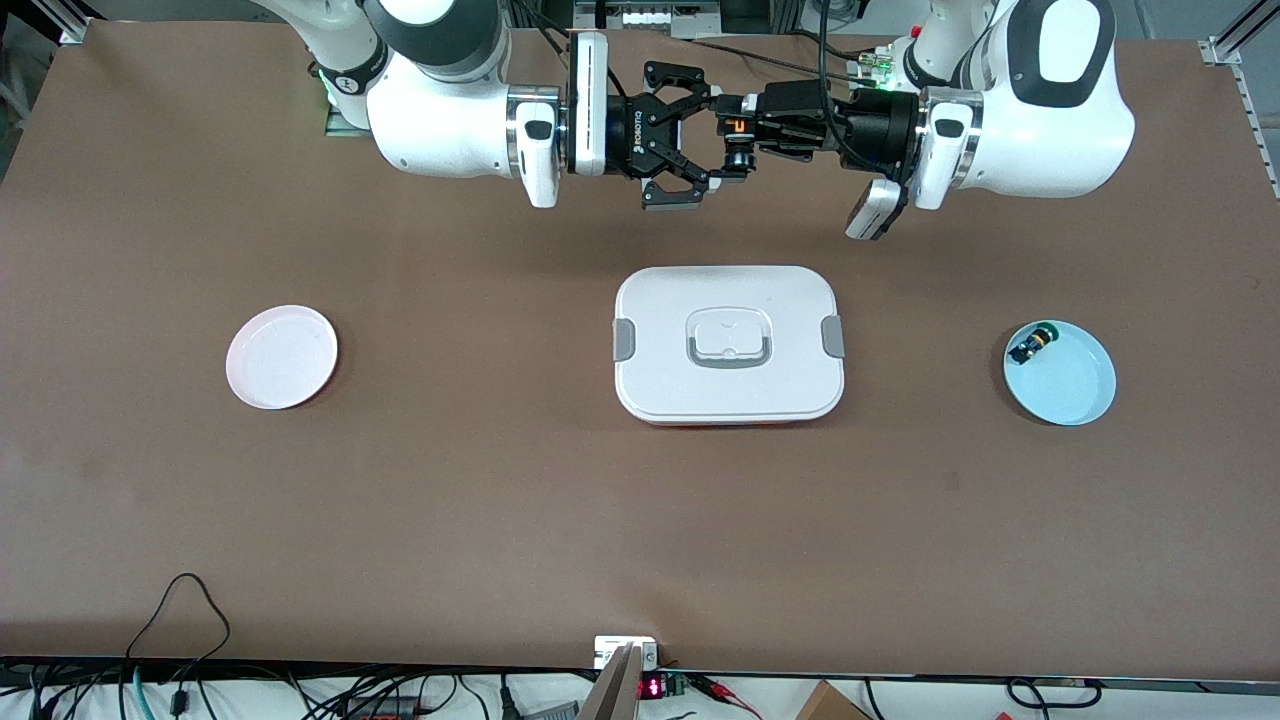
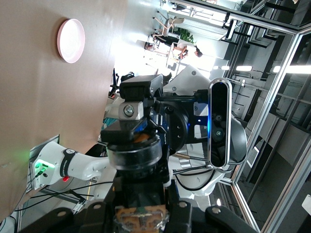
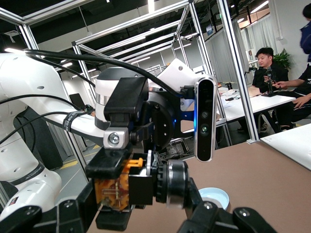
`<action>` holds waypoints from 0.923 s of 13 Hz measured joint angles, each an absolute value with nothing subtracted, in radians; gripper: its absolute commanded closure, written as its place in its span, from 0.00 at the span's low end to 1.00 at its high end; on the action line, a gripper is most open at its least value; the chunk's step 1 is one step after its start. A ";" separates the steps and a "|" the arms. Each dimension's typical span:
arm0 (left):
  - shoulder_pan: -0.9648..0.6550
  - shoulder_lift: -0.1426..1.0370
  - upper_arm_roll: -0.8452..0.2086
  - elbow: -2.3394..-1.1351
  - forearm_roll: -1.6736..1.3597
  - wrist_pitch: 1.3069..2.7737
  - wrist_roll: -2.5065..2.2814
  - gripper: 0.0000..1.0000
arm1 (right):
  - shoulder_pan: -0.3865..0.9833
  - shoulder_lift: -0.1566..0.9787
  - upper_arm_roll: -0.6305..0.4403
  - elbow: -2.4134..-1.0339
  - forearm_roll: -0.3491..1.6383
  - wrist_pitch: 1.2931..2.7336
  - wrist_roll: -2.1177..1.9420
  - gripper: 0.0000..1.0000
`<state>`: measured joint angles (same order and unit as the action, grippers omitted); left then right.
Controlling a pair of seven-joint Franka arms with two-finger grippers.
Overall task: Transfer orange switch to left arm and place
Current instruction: 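Grasp the switch with the left gripper and open the right gripper, then carry the switch with the left gripper while the right gripper withdraws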
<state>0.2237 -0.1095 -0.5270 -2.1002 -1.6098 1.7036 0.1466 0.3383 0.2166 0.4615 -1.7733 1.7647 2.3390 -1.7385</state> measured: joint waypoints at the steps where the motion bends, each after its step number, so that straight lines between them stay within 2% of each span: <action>1: 0.230 -0.111 -0.527 -2.099 -1.599 1.696 0.150 0.74 | 0.340 0.216 0.461 -1.772 1.770 2.339 -1.737 0.00; 8: 0.306 -0.112 -0.520 -2.071 -1.460 1.635 0.152 0.73 | 0.336 0.209 0.458 -1.777 1.773 2.339 -1.736 0.00; 12: 0.367 -0.084 -0.515 -1.961 -1.182 1.555 0.152 0.73 | 0.295 0.168 0.452 -1.820 1.773 2.340 -1.736 0.00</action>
